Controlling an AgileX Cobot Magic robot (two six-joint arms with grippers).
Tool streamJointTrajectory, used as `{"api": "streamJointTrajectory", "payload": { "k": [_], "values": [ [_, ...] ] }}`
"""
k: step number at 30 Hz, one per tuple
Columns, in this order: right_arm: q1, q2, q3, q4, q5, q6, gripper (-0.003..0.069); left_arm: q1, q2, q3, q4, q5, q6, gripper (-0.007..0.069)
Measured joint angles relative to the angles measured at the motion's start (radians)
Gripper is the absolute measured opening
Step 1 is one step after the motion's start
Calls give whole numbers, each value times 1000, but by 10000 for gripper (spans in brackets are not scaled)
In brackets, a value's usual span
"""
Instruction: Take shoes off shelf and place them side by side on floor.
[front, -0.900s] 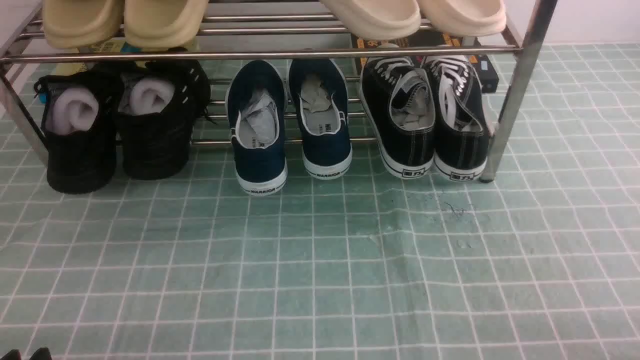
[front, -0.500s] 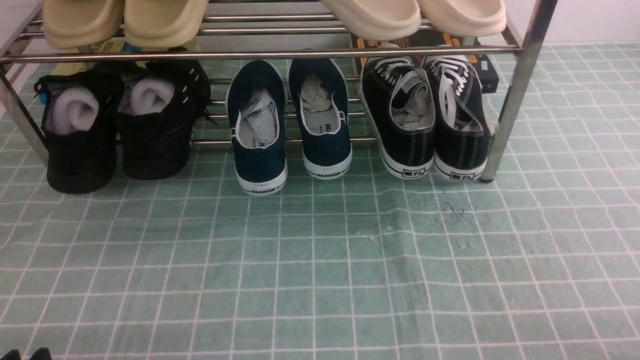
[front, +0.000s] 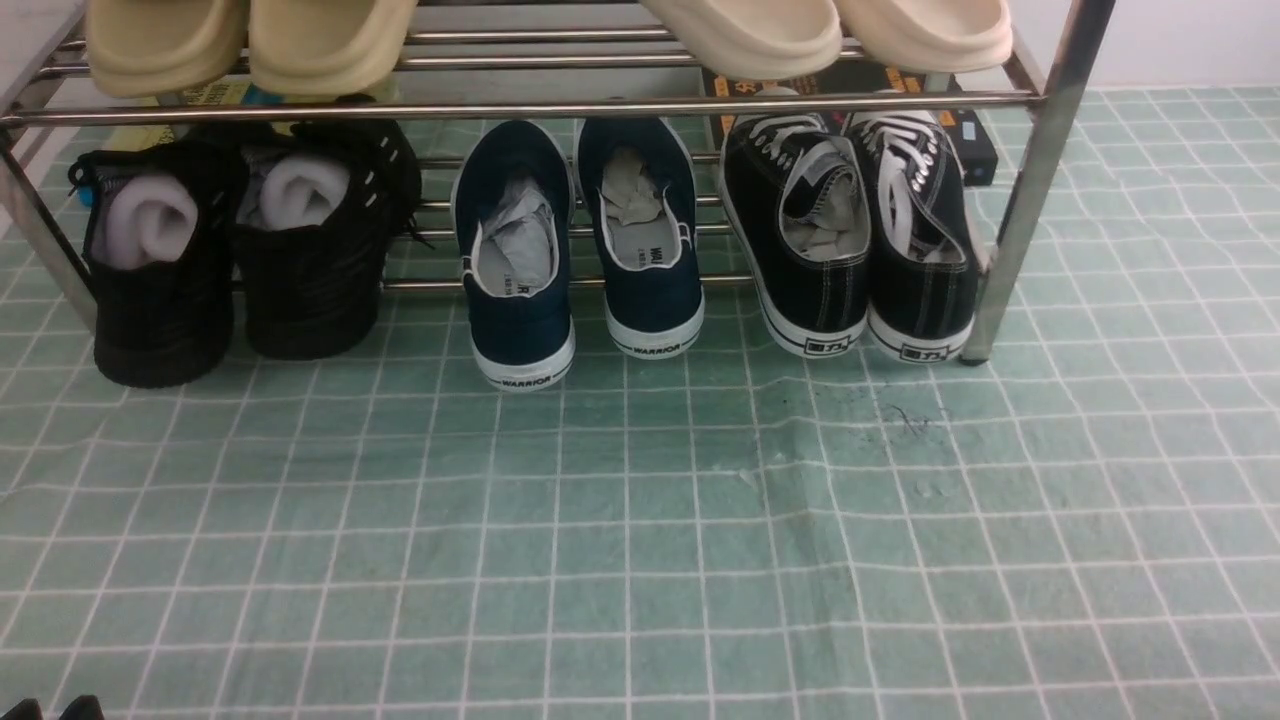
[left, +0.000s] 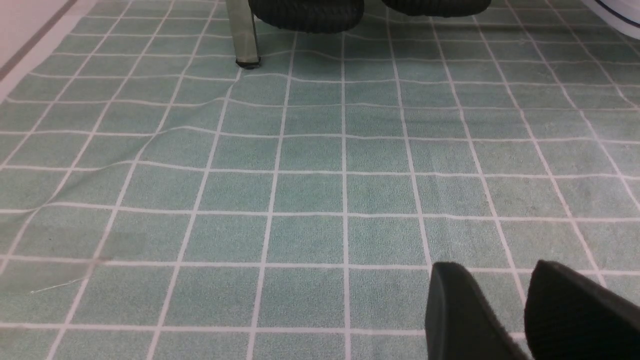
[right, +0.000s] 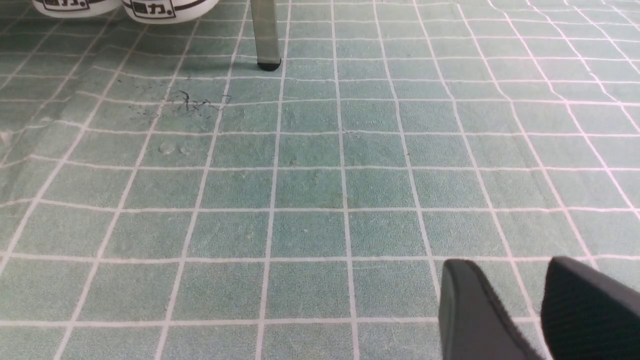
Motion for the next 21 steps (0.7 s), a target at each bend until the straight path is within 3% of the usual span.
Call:
{"api": "streamJointTrajectory", "payload": {
  "k": [7,9,10,11,14,18,21],
  "values": [
    [0,0,0,70,-10,59,241,0,0,0,0,0,0,239],
    [0,0,4,286,-26,202,241,0,0,0,0,0,0,239],
    [0,0,4,306,-28,228,241,0,0,0,0,0,0,239],
    [0,0,8,472,-34,338,241,0,0,0,0,0,0,239],
    [0,0,10,646,-35,435,241,0,0,0,0,0,0,239],
    [0,0,10,750,-48,467,241,0,0,0,0,0,0,239],
    [0,0,10,760,-61,441,241,0,0,0,0,0,0,239]
  ]
}}
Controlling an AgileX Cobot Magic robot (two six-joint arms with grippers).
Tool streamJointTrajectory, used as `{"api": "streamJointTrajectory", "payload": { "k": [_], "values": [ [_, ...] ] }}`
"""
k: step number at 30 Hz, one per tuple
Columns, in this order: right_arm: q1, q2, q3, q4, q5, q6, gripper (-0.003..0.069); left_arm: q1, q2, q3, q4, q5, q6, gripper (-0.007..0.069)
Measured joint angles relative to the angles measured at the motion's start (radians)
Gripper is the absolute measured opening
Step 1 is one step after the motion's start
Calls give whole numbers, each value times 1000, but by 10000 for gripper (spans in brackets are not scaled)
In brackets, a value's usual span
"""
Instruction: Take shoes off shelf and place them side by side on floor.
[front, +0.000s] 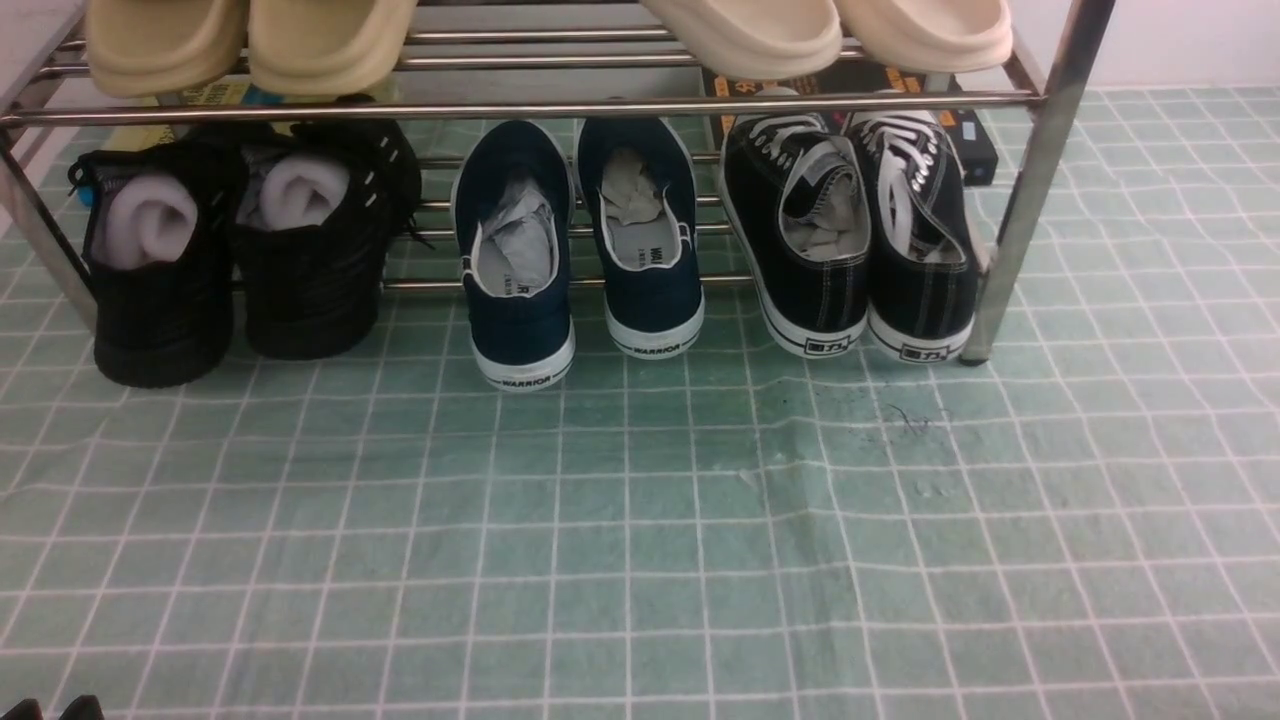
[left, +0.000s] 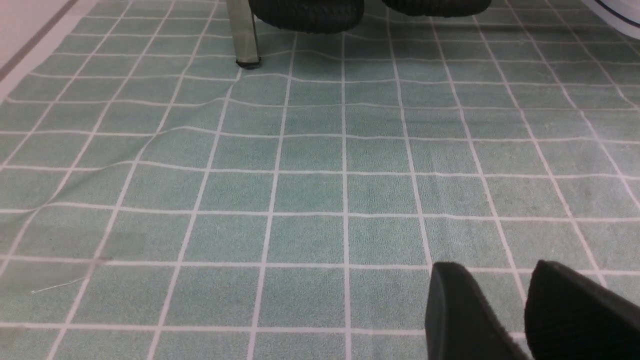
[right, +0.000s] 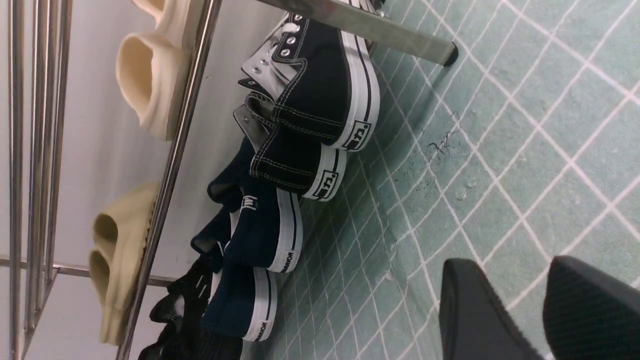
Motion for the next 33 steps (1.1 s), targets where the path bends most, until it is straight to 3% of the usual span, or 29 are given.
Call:
{"api": "streamJointTrajectory", "payload": {
  "k": [3,10,12,19,22,24,29,33],
  "values": [
    [0,0,-12,0,1,-111,221,0,0,0,0,0,0,239],
    [0,130,-273,-67,22,-545,-6,0,0,0,0,0,0,239],
    [0,263,-386,-112,97,-623,-10,0,0,0,0,0,0,239],
    [0,802,-700,-230,487,-671,3,0,0,0,0,1,0,239],
    [0,979,-804,-193,617,-696,3,0,0,0,0,1,0,239],
    [22,1161,-914,-85,734,-766,5,0,0,0,0,1,0,239],
    [165,1456,-1165,18,868,-845,6,0,0,0,0,1,0,239],
    [294,1637,-1431,-121,887,-699,7,0,0,0,0,1,0,239]
  ]
}}
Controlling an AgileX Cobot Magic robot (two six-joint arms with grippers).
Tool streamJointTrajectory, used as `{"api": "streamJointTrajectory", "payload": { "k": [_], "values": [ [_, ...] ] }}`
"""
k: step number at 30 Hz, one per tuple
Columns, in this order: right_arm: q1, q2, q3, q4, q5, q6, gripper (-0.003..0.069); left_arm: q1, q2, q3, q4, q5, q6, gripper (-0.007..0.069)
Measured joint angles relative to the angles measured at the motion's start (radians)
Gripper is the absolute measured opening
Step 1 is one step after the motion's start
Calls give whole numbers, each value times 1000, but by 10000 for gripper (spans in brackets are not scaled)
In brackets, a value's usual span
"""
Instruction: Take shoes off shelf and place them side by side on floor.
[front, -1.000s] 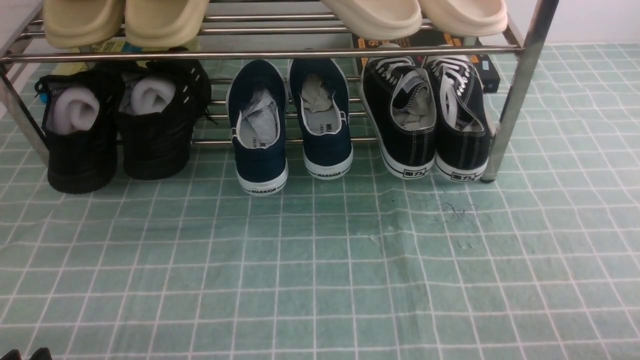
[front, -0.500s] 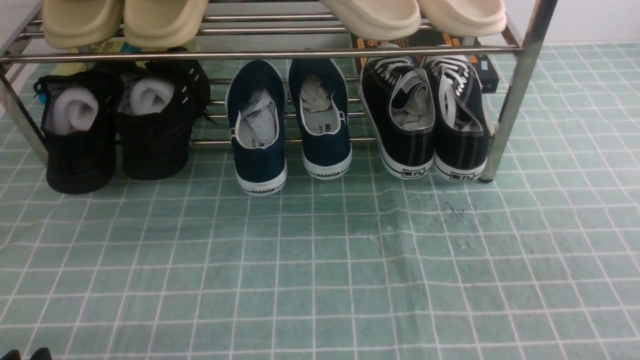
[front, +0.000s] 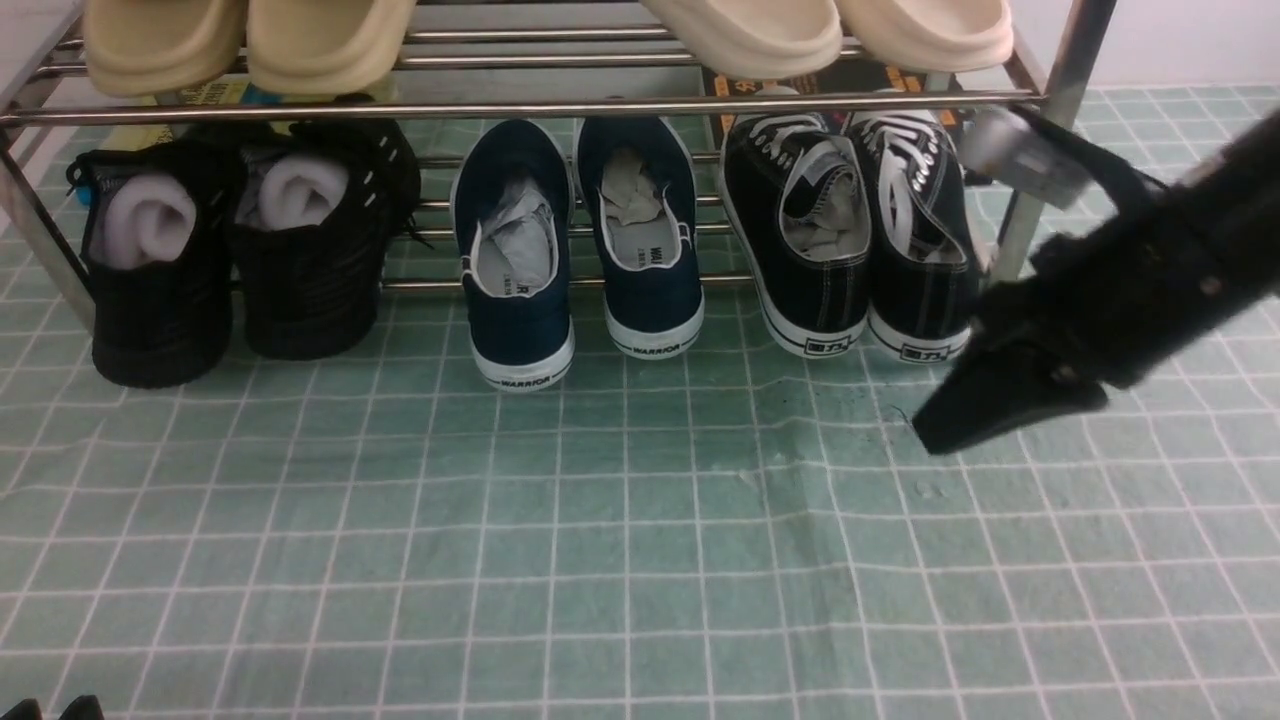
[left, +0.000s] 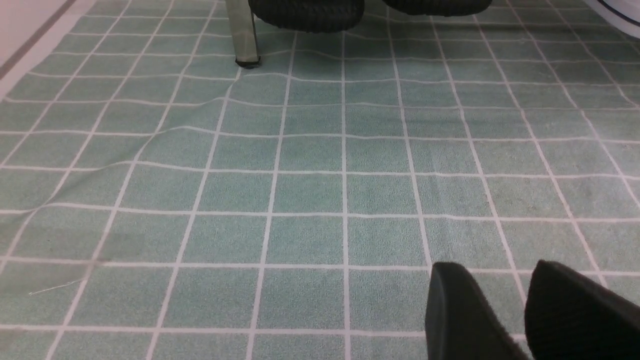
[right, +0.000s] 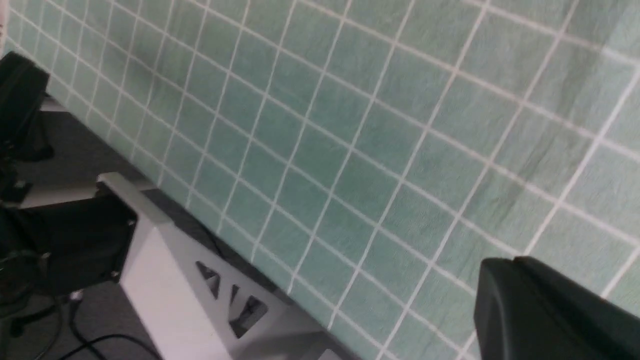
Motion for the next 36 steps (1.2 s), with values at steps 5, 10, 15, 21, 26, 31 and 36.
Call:
{"api": "streamJointTrajectory", "payload": {
  "k": [5,10,15,21,26,31,36],
  "values": [
    [129,152,-287,-273,6,204,10,0,0,0,0,0,0,239],
    [201,267,-488,-428,16,295,29,0,0,0,0,0,0,239],
    [212,347,-558,-456,23,300,92,0,0,0,0,0,0,239],
    [213,385,-571,-571,-52,291,304,0,0,0,0,0,0,239],
    [213,408,-572,-638,-123,265,449,0,0,0,0,0,0,239],
    [213,454,-573,-643,-180,265,487,0,0,0,0,0,0,239],
    [213,495,-573,-646,-201,263,488,0,0,0,0,0,0,239]
  ]
}}
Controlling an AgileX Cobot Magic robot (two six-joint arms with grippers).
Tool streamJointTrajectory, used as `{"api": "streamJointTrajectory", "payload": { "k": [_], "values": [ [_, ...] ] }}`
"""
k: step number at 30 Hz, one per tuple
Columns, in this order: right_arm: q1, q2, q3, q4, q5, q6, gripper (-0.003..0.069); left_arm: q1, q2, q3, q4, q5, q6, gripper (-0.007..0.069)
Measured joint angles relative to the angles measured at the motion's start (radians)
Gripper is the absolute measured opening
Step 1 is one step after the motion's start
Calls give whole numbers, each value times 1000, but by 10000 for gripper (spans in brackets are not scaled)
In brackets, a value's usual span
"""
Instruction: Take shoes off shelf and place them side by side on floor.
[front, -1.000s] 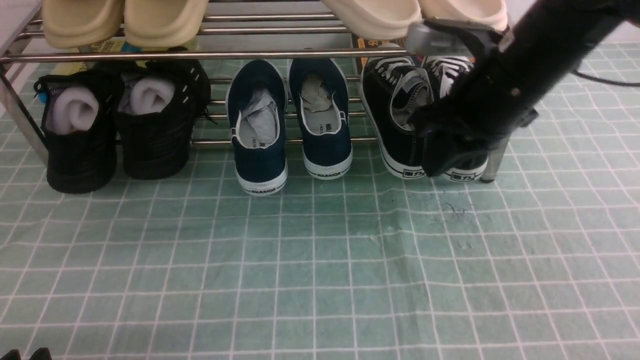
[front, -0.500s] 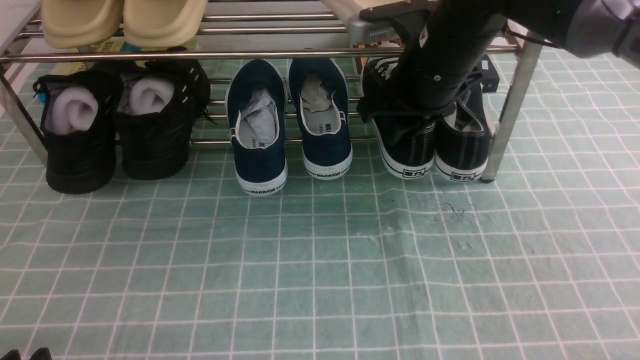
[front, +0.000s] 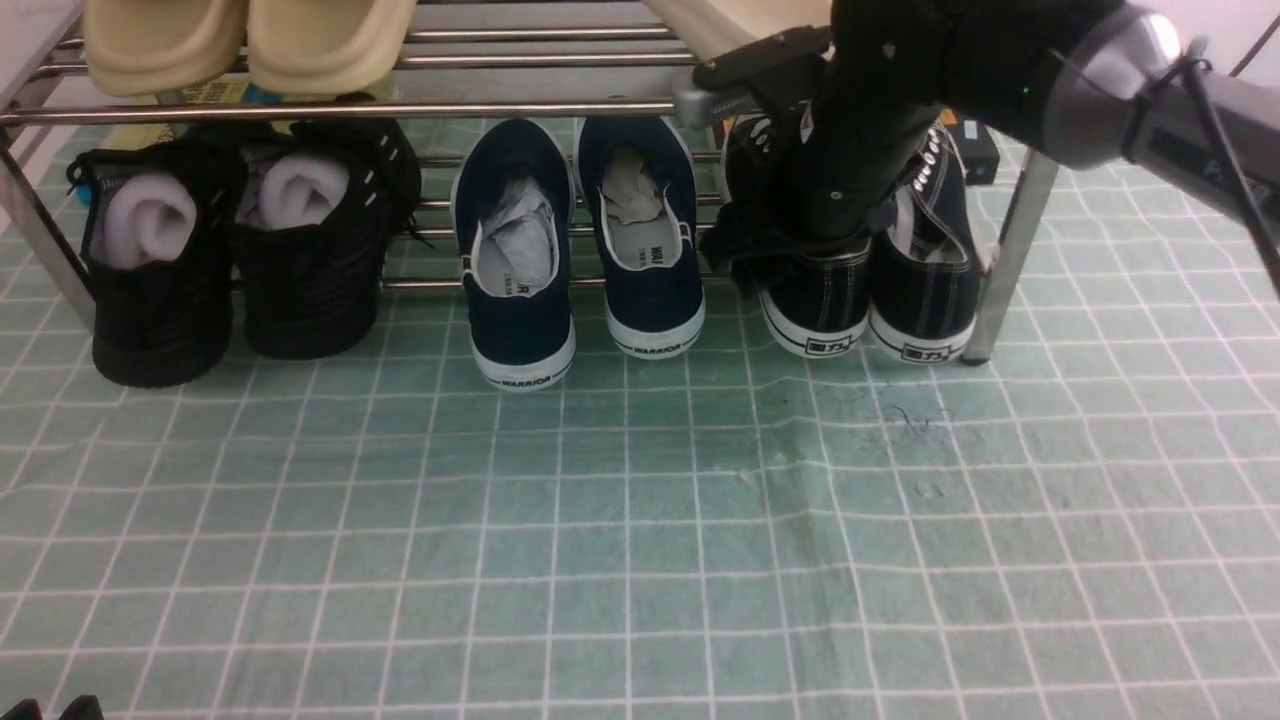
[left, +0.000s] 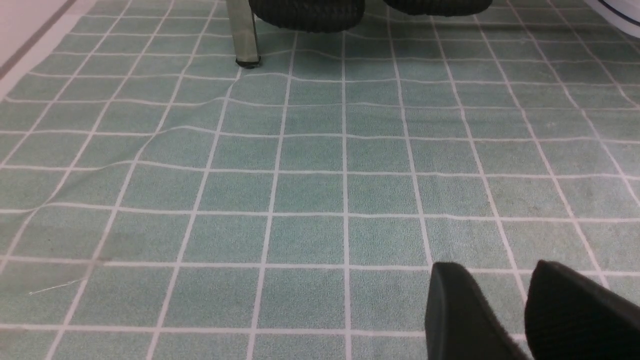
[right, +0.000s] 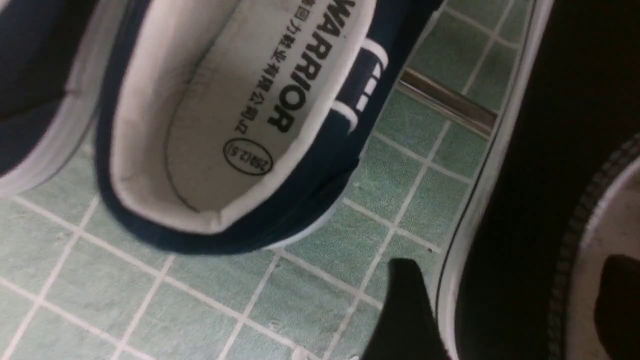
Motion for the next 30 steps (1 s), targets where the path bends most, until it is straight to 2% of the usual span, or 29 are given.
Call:
{"api": "streamJointTrajectory", "payload": {
  "k": [4,6,7,9,11,13,30],
  "values": [
    [0,31,0,-10,-10,-1,471,0,0,0,0,0,0,239],
    [0,35,0,-25,-13,-1,422,0,0,0,0,0,0,239],
    [0,35,0,-53,-18,-1,346,0,0,0,0,0,0,239],
    [0,35,0,-61,-18,-2,246,0,0,0,0,0,0,239],
    [4,35,0,-60,-17,-2,115,0,0,0,0,0,0,239],
    [5,35,-4,-56,-9,-1,24,0,0,0,0,0,0,239],
    [0,-6,-209,122,251,-17,7,0,0,0,0,0,0,239]
  ]
}}
